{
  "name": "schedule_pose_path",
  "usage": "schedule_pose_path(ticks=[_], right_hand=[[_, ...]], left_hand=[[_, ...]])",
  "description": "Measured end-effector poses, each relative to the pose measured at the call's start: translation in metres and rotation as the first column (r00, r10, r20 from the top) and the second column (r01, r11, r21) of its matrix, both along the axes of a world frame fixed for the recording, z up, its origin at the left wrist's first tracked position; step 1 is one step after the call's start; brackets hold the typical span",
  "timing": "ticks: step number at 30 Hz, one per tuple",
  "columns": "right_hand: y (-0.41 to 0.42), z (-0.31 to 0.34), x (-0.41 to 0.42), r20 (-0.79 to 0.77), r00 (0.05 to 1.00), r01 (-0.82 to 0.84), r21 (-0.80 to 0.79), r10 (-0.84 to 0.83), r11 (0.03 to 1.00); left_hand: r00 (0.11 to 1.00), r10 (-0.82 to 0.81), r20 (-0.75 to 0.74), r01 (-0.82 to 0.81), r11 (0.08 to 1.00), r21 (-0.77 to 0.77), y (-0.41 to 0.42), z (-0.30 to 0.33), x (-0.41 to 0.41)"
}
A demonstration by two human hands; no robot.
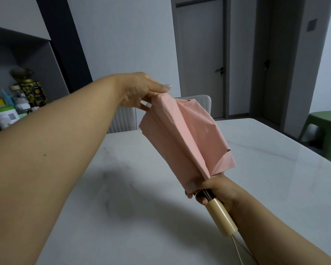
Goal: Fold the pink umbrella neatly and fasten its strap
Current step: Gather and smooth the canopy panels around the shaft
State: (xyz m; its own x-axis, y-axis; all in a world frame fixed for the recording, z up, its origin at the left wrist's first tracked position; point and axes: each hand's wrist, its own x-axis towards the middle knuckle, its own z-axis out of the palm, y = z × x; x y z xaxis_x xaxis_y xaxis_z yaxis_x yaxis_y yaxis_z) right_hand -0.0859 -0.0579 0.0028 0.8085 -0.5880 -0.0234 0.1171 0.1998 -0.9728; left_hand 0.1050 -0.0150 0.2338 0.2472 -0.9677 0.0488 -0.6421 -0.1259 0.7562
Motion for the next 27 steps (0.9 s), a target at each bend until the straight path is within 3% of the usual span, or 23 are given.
schedule_pose_path(ticks=[6, 12, 17, 21, 25, 27], right_hand=[[0.0018, 0.0007, 0.0, -0.035, 0.999, -0.009, -0.013, 0.009, 1.0], [0.0024, 0.0015, -0.0002, -0.014, 1.0, -0.003, -0.011, 0.002, 1.0], [0.0026, 0.0019, -0.0009, -0.005, 1.0, 0.008, 0.004, -0.008, 1.0], [0.0015, -0.0003, 0.0009, -0.013, 1.0, 0.006, 0.008, -0.006, 1.0], [0.0008, -0.0022, 0.0013, -0.001, 1.0, -0.007, 0.009, 0.007, 1.0], [0.001, -0.0023, 0.0013, -0.003, 1.0, -0.003, 0.007, 0.003, 1.0]], left_hand=[[0.998, -0.06, -0.012, 0.06, 0.998, -0.009, 0.0065, 0.0038, -0.0054], [0.997, -0.017, -0.069, 0.015, 0.999, -0.032, 0.0066, 0.0016, -0.0024], [0.981, -0.005, -0.193, 0.002, 1.0, -0.019, 0.0094, -0.0004, 0.0001], [0.999, 0.024, -0.034, -0.024, 1.0, 0.005, 0.0105, -0.0019, 0.0022], [0.976, 0.029, -0.215, -0.055, 0.992, -0.117, 0.0093, -0.0016, 0.0008], [0.977, 0.077, -0.198, -0.097, 0.991, -0.092, 0.0096, 0.0011, 0.0024]])
